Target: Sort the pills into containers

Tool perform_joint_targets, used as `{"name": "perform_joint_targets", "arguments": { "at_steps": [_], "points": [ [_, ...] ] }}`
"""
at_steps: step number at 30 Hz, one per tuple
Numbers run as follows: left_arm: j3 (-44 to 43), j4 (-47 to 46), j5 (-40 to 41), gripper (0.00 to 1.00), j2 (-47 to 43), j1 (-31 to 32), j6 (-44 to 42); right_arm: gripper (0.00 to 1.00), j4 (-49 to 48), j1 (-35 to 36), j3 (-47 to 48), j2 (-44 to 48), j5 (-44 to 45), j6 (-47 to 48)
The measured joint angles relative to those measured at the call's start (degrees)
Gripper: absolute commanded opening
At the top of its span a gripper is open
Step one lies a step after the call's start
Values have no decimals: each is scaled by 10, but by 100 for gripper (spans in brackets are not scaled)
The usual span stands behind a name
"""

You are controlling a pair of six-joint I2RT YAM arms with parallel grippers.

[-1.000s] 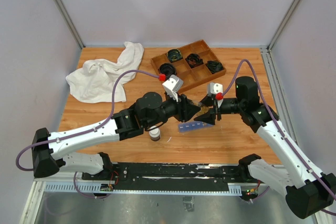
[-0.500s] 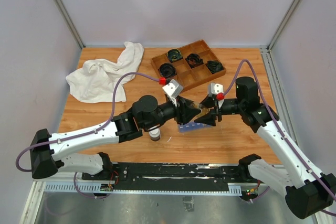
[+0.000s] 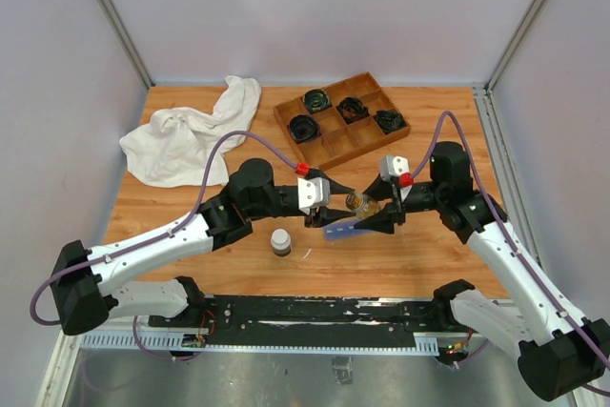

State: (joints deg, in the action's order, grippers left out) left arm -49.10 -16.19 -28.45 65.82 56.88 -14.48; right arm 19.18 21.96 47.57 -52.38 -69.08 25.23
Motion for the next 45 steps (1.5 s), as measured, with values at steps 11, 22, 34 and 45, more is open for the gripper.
{"name": "perform_joint_targets", "arguments": {
  "at_steps": [11, 22, 34, 45],
  "points": [
    [-28, 85, -28, 85, 21, -12, -67, 5, -24, -11, -1, 3, -1, -22],
    [57, 60, 46, 99, -81, -12, 23, 6, -31, -11, -1, 3, -1, -25],
    [12, 39, 208, 71, -102, 26, 356, 6, -30, -11, -1, -5, 13, -24],
    [-156, 173, 407, 72, 12, 108, 361, 6, -30, -11, -1, -5, 26, -24]
  ]
}}
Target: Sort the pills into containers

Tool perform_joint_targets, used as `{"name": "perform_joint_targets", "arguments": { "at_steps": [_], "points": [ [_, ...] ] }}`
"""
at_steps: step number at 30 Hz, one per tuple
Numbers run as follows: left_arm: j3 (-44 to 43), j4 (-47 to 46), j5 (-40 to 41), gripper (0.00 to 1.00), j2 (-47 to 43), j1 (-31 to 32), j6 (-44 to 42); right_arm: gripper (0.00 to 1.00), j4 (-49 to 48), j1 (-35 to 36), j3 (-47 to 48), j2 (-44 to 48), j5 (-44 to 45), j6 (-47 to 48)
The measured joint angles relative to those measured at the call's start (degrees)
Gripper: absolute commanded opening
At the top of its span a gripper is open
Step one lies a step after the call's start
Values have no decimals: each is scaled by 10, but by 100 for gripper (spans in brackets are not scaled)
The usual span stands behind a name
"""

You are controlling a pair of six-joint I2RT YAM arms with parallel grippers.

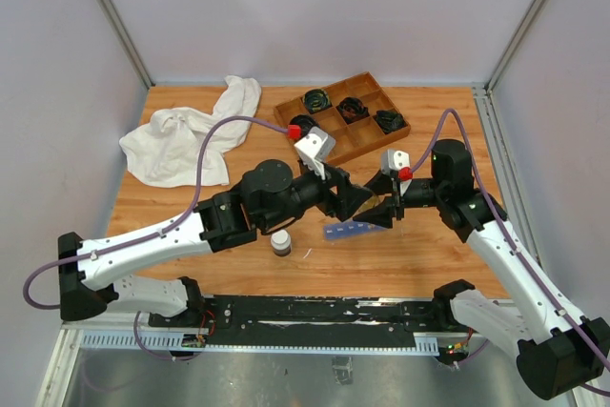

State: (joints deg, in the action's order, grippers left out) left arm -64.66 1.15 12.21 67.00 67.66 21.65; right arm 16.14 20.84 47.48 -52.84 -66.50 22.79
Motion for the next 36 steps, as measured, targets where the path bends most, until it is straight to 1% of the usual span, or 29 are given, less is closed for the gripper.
{"name": "perform_joint_targets", "arguments": {
  "at_steps": [7, 11, 16, 17, 19, 22, 26, 28, 32, 36],
  "points": [
    [-28, 57, 23, 71, 41, 3, -16, 6, 0, 0, 0, 0, 1, 0],
    [-33, 64, 23, 67, 45, 3, -19, 6, 0, 0, 0, 0, 1, 0],
    [-33, 71, 18, 64, 45, 3, -19, 6, 0, 0, 0, 0, 1, 0],
    [-33, 72, 16, 62, 46, 3, -19, 6, 0, 0, 0, 0, 1, 0],
    [-33, 73, 12, 55, 47, 3, -19, 6, 0, 0, 0, 0, 1, 0],
    [-33, 76, 5, 41, 49, 3, -19, 6, 0, 0, 0, 0, 1, 0],
    [-33, 76, -11, 33, 51, 3, -26, 5, 2, 0, 0, 0, 2, 1],
    [-33, 75, -23, 32, 51, 3, -39, 6, 4, 0, 0, 0, 0, 1],
    [-21, 58, -80, 29, 47, -8, -106, 5, 13, 0, 0, 1, -6, 2],
    [-4, 39, -192, 30, 40, -42, -188, 5, 18, 0, 0, 1, -12, 5]
  ]
}}
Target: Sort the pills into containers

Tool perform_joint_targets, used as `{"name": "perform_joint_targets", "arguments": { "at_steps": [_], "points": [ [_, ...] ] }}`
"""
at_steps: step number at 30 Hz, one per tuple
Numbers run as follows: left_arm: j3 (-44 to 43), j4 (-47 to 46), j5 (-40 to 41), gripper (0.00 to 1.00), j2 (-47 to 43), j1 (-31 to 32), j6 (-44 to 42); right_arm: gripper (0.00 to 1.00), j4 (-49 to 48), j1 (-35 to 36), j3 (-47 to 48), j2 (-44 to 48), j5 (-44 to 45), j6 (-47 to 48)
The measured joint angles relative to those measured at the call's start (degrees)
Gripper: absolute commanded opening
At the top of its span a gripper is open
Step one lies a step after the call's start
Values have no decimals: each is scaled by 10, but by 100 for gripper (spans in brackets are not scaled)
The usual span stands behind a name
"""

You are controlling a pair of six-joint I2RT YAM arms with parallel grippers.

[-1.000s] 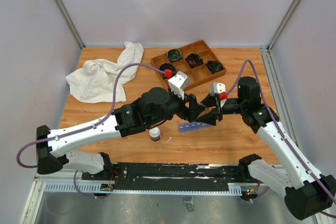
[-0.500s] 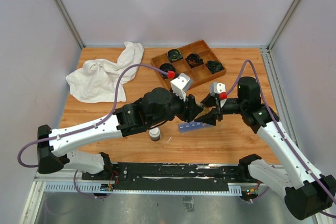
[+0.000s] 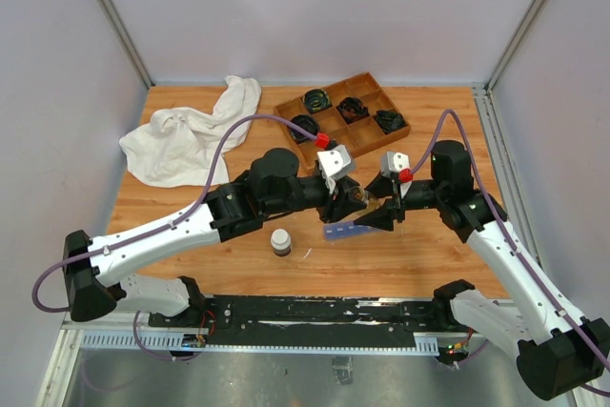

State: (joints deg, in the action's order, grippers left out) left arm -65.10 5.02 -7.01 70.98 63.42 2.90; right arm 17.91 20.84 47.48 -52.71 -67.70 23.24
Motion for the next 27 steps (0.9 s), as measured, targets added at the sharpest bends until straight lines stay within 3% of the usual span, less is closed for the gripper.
{"name": "perform_joint_targets", "arguments": {
  "at_steps": [5, 10, 16, 21, 27],
  "points": [
    [9, -17, -132, 34, 2, -45, -64, 5, 0, 0, 0, 0, -4, 0],
    [12, -29, -193, 44, 7, -61, -111, 5, 4, 0, 0, 0, -12, 0],
    [12, -31, -221, 60, 14, -68, -149, 5, 3, 0, 0, 0, -11, 0],
    [19, -28, -224, 97, 19, -68, -144, 5, -3, 0, 0, 1, -11, 0],
    [96, -62, -183, 99, -51, -68, -109, 5, -10, 0, 0, 2, -11, 0]
  ]
}}
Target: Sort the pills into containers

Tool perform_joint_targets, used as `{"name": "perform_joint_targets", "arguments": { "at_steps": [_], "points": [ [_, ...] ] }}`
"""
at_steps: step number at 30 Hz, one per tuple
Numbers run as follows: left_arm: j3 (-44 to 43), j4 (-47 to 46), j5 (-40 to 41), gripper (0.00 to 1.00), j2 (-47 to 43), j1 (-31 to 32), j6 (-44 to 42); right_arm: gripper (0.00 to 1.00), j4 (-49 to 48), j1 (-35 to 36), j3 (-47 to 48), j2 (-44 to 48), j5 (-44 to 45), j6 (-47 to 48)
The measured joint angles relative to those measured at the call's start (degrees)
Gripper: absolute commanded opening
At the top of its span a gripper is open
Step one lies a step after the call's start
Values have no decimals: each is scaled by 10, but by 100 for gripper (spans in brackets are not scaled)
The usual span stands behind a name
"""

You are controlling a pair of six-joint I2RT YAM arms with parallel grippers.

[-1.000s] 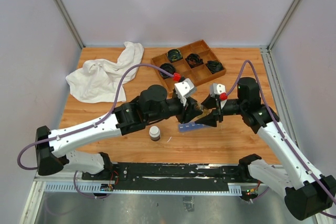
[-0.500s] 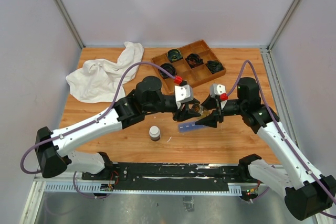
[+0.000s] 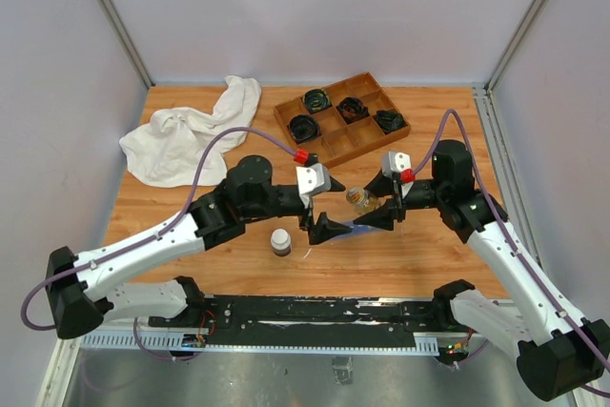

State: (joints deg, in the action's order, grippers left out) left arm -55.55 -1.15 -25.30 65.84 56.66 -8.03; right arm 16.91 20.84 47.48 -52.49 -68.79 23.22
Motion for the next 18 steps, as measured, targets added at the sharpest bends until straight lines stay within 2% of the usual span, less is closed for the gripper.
{"name": "perform_joint_targets", "arguments": {
  "at_steps": [6, 10, 13, 18],
  "points": [
    [68, -62, 40, 97, -97, 0, 94, 6, -2, 0, 0, 1, 0, 0],
    [125, -108, 83, 77, -155, 0, 186, 6, -3, 0, 0, 1, 0, 0],
    [101, -94, 146, 76, -147, 11, 243, 6, -3, 0, 0, 1, 0, 0],
    [-23, -18, 321, 77, -69, 115, 268, 6, -4, 0, 0, 1, 3, 0]
  ]
}}
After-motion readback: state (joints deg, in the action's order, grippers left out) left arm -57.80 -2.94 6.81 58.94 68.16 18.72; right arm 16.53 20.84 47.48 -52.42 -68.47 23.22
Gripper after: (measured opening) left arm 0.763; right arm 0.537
